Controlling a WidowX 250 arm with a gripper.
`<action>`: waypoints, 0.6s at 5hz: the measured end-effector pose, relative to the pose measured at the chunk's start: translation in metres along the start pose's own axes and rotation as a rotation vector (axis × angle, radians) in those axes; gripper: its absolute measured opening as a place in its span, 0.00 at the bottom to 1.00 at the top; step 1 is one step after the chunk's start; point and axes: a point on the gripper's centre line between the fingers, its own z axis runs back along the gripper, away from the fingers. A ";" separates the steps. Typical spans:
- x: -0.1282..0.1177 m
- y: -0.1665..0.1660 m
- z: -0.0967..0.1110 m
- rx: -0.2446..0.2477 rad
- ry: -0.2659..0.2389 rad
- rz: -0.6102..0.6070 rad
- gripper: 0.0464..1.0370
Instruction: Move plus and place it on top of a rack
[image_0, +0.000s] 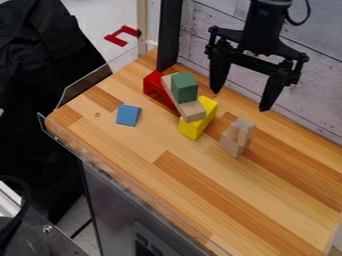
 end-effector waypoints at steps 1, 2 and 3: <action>-0.002 0.001 -0.011 0.011 0.038 0.003 0.96; -0.001 -0.001 -0.012 -0.014 0.036 -0.028 0.96; 0.001 -0.004 -0.017 -0.030 0.040 -0.045 0.96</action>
